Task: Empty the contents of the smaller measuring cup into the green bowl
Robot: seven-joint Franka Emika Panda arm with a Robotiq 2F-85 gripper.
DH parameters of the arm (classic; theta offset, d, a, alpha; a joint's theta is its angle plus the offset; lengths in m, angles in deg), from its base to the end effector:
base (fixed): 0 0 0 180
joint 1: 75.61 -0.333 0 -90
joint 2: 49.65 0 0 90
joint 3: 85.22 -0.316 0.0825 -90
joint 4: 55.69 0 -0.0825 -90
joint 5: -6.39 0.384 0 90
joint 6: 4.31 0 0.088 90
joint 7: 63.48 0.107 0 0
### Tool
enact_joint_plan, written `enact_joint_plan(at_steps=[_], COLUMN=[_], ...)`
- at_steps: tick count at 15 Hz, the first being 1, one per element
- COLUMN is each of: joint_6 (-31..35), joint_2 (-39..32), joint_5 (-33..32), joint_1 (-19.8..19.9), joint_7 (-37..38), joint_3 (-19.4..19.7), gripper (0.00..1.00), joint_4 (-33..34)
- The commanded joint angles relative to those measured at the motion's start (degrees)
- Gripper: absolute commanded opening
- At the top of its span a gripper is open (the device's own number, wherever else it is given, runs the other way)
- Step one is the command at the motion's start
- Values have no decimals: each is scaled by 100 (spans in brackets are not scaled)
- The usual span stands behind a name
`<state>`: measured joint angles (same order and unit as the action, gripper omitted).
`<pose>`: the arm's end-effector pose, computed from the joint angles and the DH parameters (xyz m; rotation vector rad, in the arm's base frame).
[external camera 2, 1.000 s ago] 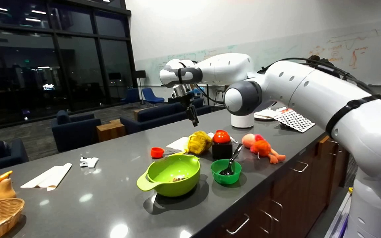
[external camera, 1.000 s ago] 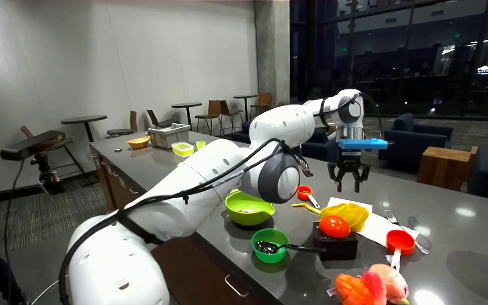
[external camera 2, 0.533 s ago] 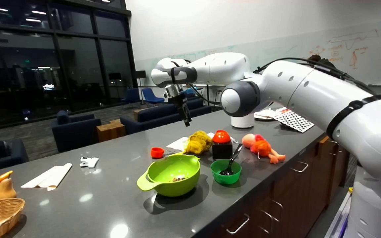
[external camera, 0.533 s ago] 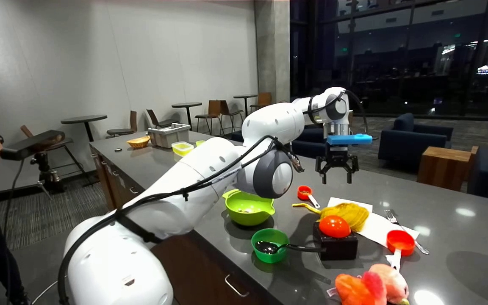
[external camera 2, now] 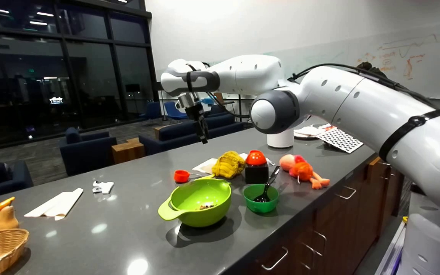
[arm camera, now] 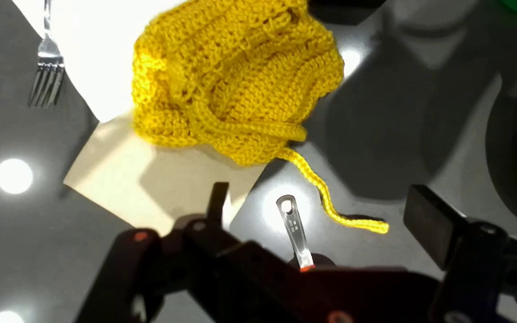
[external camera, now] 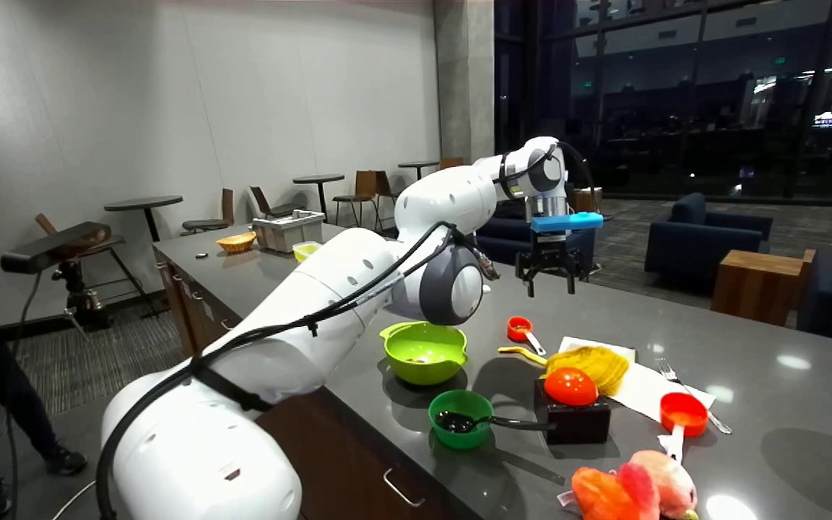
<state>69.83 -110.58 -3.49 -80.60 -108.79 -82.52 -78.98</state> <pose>0.7573 0.0303 0.4175 2.7390 1.1883 -0.3574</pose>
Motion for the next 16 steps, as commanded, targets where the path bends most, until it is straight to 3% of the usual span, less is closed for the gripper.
enact_joint_plan(at_steps=[1,8,9,10,11,12,13,16], joint_6=[185,1797,1849,1901,1825,1761,1962,1988], joint_2=[130,-340,-582,-650,-344,-579,-408,-474], joint_5=[81,483,443,422,404,393,395,398], joint_1=[-154,-588,-669,-778,-666,-726,-783,-819], joint_7=[302,1908,2162,2317,1981,2113,2226,2283], joint_3=[-56,-329,-349,-346,-327,-343,-340,-336], gripper=[100,100,100,100,100,100,100,100], joint_4=[-32,236,552,519,109,429,50,102])
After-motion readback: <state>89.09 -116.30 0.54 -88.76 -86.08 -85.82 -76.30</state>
